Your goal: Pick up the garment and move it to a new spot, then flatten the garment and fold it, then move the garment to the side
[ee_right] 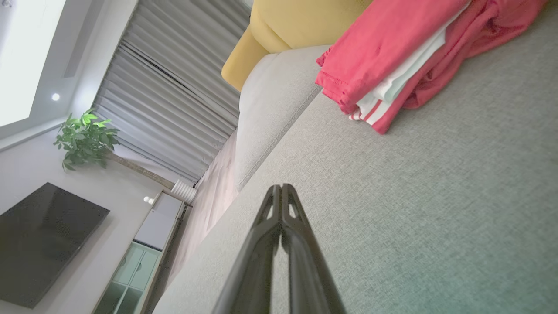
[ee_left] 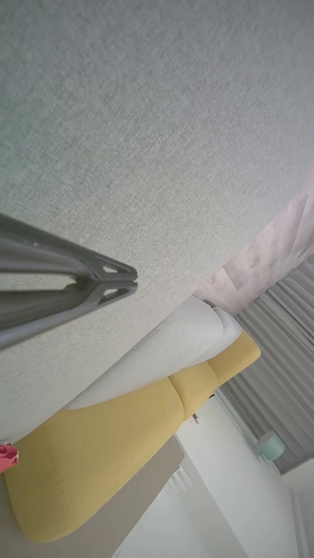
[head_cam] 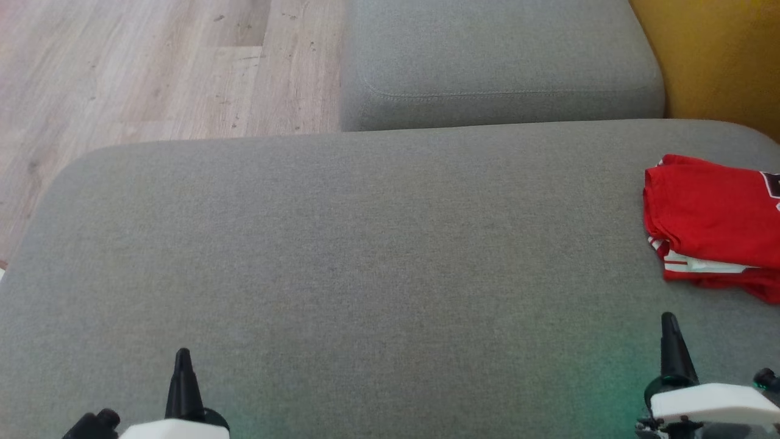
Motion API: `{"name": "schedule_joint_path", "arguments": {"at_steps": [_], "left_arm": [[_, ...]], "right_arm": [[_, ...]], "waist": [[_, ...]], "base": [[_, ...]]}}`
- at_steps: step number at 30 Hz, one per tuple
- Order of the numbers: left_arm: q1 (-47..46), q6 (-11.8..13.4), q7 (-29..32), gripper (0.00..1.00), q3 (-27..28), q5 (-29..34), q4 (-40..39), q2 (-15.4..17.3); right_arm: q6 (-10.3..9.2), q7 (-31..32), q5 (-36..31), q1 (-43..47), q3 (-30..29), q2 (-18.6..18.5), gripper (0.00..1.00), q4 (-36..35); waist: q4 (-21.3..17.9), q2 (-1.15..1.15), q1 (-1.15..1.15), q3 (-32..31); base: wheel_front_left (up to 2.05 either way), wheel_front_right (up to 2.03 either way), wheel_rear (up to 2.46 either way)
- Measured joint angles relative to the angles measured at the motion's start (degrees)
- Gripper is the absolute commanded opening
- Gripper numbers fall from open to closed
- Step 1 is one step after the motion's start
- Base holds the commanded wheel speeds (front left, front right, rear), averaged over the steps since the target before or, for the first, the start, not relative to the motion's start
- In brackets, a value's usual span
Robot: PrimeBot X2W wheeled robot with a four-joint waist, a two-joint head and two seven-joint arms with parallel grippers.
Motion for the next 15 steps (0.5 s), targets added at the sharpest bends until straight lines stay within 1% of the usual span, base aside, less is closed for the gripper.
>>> {"name": "schedule_joint_path", "arguments": {"at_steps": [6,15], "left_arm": [[-1.2,-0.8,0.9,0.00,0.8,-5.0,0.5,0.0],[-2.5,-1.5,2.5,0.00,1.8,-10.5,1.1,0.0]], "right_arm": [[0.00,1.1,4.8,-1.0,-0.6,0.0,0.00,0.2],[0.00,2.6,10.2,-2.4,-1.0,0.0,0.00,0.3]], "waist": [[-0.4,0.00,0.00,0.4],[-0.9,0.00,0.00,0.9]], "base": [[0.00,0.00,0.00],[0.00,0.00,0.00]]}}
